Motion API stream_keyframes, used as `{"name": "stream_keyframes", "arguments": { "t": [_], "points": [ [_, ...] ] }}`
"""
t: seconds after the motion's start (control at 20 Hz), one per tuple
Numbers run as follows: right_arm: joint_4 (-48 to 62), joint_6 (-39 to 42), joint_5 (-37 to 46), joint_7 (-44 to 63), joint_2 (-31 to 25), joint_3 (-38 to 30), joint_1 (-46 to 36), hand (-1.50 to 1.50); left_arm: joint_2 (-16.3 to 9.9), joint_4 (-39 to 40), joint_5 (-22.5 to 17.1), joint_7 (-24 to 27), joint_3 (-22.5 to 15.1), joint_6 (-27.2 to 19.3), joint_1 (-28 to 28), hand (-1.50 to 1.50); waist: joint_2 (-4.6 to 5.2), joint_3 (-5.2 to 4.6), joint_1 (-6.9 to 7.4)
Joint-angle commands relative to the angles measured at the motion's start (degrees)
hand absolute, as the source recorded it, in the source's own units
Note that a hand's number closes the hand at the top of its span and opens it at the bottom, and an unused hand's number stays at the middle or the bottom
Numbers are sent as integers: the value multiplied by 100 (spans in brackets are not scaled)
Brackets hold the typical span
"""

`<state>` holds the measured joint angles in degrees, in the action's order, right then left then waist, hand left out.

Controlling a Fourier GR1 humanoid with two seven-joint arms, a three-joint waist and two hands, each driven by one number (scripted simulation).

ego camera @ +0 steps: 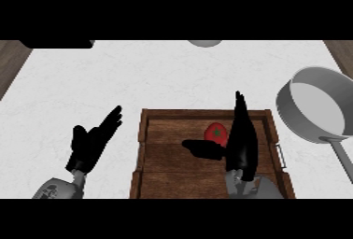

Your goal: Pick the tomato from the tray and place it in the pot

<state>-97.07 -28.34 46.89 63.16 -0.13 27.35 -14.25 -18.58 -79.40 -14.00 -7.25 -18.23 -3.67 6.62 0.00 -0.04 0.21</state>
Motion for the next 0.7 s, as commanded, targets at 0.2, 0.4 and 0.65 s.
{"name": "stream_keyframes", "arguments": {
  "t": [0.2,0.4,0.65],
  "points": [
    [596,-50,-82,-251,13,-443,101,-150,300,655,299,458,278,294,-4,0,5,3,-17],
    [-784,71,70,-482,-325,-108,1302,-150,253,384,253,29,511,471,68,0,-7,4,-51],
    [-263,-661,-763,-1631,-81,-153,1501,-150,446,504,472,246,517,508,-37,0,1,7,-37]
  ]
}}
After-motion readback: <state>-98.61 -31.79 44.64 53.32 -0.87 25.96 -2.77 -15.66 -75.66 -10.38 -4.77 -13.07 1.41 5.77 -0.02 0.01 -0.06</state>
